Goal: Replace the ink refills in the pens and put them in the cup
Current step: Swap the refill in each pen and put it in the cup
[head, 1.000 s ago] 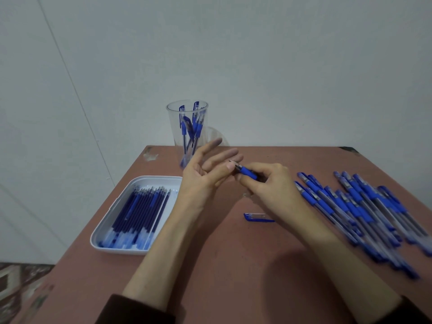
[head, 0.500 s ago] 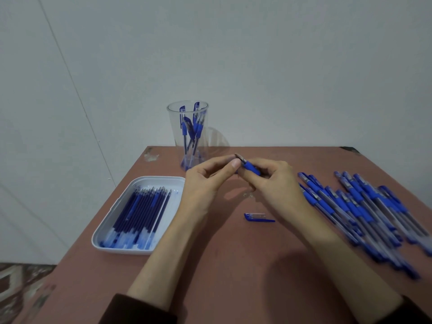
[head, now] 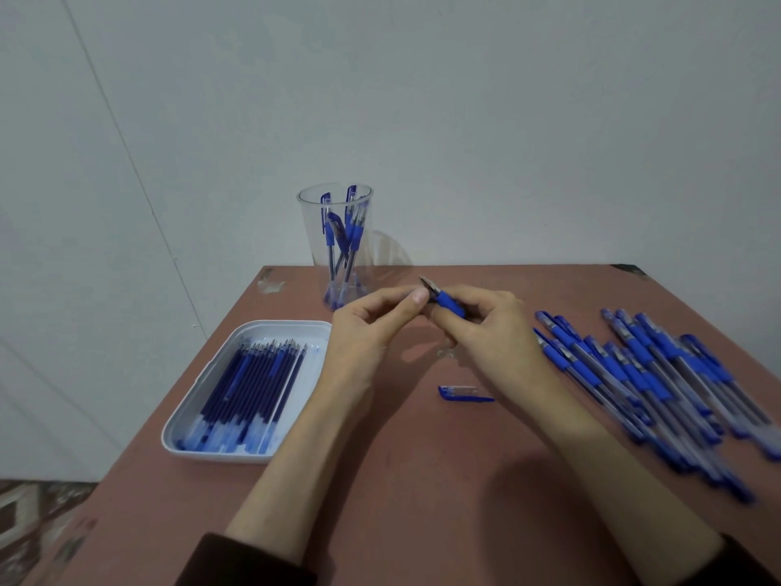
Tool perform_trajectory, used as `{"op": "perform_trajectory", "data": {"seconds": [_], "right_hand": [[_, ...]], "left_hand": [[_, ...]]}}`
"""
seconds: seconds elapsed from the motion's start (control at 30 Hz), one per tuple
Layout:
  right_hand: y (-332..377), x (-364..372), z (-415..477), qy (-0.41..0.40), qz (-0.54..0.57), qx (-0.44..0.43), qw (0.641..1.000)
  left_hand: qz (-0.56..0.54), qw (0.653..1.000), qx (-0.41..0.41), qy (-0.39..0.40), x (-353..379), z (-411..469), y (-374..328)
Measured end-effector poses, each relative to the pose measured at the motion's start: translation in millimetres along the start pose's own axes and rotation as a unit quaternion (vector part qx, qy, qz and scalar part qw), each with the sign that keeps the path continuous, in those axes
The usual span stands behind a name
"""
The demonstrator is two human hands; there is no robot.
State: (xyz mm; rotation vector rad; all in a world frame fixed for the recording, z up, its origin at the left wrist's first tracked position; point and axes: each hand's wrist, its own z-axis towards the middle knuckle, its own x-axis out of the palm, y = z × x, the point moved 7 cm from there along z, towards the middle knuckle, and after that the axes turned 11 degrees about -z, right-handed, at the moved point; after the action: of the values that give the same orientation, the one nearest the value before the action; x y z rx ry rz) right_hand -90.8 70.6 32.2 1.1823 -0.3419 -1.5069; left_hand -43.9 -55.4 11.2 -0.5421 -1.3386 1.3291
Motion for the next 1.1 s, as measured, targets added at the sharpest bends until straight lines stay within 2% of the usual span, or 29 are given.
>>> {"op": "perform_trajectory", "data": {"seconds": [0.17,0.37,0.6,0.73,0.8,0.83,0.9,0.97,1.1], "right_hand": [[0.6,5.8,-2.2,0.010,-0.068,-0.019,0.997],[3.8,10.0,-5.9,0.082,0.044,0.017,0.995],[0.4,13.7,-7.3,0.145,0.086,0.070,0.983],[-4.3,13.3,-5.6,0.144,0.069,0.086,0.983],[-13.6,8.5,-1.9,0.101,0.049,0.104,0.988],[-18.0,3.7,0.3,0.068,0.032,0.108,0.991],[-25.0,-7.3,4.2,0.003,-0.014,0.106,0.994],[-29.6,-15.0,5.7,-0.036,-0.035,0.114,0.992],[-31.8,-18.4,7.9,-0.053,-0.066,0.118,0.989]], "left_hand": [[0.018,1.000,0.020,-0.011,1.5,0.1,-2.4],[-0.011,1.000,-0.016,0.016,1.8,-1.5,-0.1],[-0.017,0.999,-0.032,0.028,1.4,-1.1,1.5],[-0.030,0.998,-0.042,0.033,5.4,-1.8,4.5],[-0.046,0.997,-0.053,0.021,8.0,-3.5,7.4],[-0.011,0.999,-0.047,0.022,7.8,-3.8,9.7],[0.169,0.984,-0.010,0.046,6.7,-1.6,12.5],[0.309,0.947,-0.001,0.090,9.9,-3.6,15.4],[0.451,0.866,0.004,0.216,24.4,-11.9,27.8]]}}
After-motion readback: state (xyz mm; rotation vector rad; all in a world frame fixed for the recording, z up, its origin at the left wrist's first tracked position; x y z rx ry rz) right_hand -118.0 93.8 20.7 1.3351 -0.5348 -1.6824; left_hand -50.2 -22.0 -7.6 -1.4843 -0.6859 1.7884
